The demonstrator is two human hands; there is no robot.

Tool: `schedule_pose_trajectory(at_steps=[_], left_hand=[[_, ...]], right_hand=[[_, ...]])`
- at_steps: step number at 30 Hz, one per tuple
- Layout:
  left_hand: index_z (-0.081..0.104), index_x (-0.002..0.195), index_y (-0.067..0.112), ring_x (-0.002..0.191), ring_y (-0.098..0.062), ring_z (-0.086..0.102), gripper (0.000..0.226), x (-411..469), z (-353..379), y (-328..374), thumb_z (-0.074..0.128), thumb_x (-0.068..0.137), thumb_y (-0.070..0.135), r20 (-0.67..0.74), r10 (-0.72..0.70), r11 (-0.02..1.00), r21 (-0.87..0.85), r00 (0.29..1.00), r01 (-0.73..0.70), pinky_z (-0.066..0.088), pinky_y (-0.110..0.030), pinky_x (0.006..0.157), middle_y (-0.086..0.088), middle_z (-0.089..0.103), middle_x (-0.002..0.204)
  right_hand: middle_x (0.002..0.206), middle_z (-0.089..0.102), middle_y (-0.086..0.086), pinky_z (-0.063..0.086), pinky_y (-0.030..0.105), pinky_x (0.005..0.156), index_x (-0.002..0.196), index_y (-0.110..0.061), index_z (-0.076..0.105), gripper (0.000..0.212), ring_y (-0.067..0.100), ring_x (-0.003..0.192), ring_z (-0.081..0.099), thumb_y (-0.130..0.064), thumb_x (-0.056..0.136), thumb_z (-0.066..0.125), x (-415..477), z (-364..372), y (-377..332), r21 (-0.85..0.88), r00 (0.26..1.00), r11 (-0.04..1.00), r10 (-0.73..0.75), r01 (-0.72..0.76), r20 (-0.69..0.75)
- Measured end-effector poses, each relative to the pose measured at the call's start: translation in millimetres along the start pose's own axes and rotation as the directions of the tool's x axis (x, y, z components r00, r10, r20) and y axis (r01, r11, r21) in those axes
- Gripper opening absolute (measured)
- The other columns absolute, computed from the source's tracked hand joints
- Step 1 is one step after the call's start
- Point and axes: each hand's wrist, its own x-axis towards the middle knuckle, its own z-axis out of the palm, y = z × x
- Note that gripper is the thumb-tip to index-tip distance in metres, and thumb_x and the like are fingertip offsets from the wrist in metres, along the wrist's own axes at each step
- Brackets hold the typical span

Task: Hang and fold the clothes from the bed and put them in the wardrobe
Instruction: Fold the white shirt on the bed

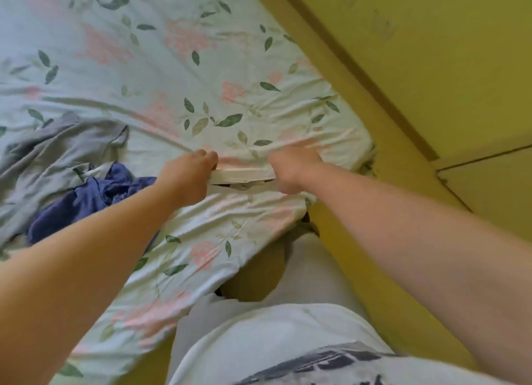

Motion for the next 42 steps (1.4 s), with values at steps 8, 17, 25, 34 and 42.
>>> schedule_pose_trajectory(at_steps=[8,17,25,34,42], left_hand=[[0.048,0.126,0.03,0.098,-0.022,0.059,0.044,-120,8,60,0.065,0.088,0.013,0.247,0.377,0.896,0.146,0.893,-0.419,0.047,-0.035,0.073,0.004,0.053,0.116],[0.062,0.127,0.028,0.114,-0.021,0.058,0.041,-185,40,157,0.07,0.088,0.016,0.615,0.499,0.514,0.358,0.611,-0.779,0.053,-0.035,0.094,0.003,0.055,0.122],[0.053,0.143,0.026,0.131,-0.024,0.051,0.052,-252,73,263,0.063,0.094,0.011,0.76,0.556,0.119,0.328,0.337,-0.937,0.046,-0.033,0.106,-0.002,0.055,0.14],[0.073,0.098,0.007,0.096,-0.03,0.072,0.02,-391,25,419,0.071,0.078,0.006,0.865,0.497,-0.497,0.346,0.065,-0.796,0.059,-0.036,0.085,-0.01,0.075,0.099],[0.067,0.088,0.011,0.055,-0.006,0.059,0.014,-550,-92,529,0.071,0.076,0.018,0.818,0.563,-0.622,0.327,-0.117,-0.711,0.042,-0.019,0.047,0.0,0.072,0.07]], right_hand=[[0.081,0.039,-0.006,0.036,0.03,0.052,0.087,-0.025,0.041,0.018,0.017,0.069,0.046,-0.02,0.086,0.058,-189,107,-70,0.371,0.94,0.866,0.333,-0.335,0.071],[0.134,0.058,0.015,0.044,0.033,0.074,0.134,-0.014,0.049,0.052,0.035,0.112,0.06,-0.014,0.087,0.072,-330,249,-162,0.665,0.813,0.489,0.47,-0.564,0.344],[0.111,0.064,0.015,0.049,0.034,0.074,0.124,-0.004,0.059,0.039,0.031,0.093,0.064,-0.007,0.087,0.069,-459,295,-234,0.71,0.652,0.15,0.558,-0.688,0.513],[0.089,0.051,0.015,0.04,0.034,0.061,0.105,0.002,0.058,0.016,0.029,0.068,0.049,-0.003,0.091,0.052,-636,271,-308,0.701,0.435,-0.145,0.691,-0.698,0.577],[0.07,0.052,0.0,0.039,0.031,0.052,0.066,-0.016,0.051,0.025,0.022,0.06,0.049,-0.01,0.079,0.072,-793,194,-366,0.58,0.12,-0.394,0.747,-0.713,0.654]])
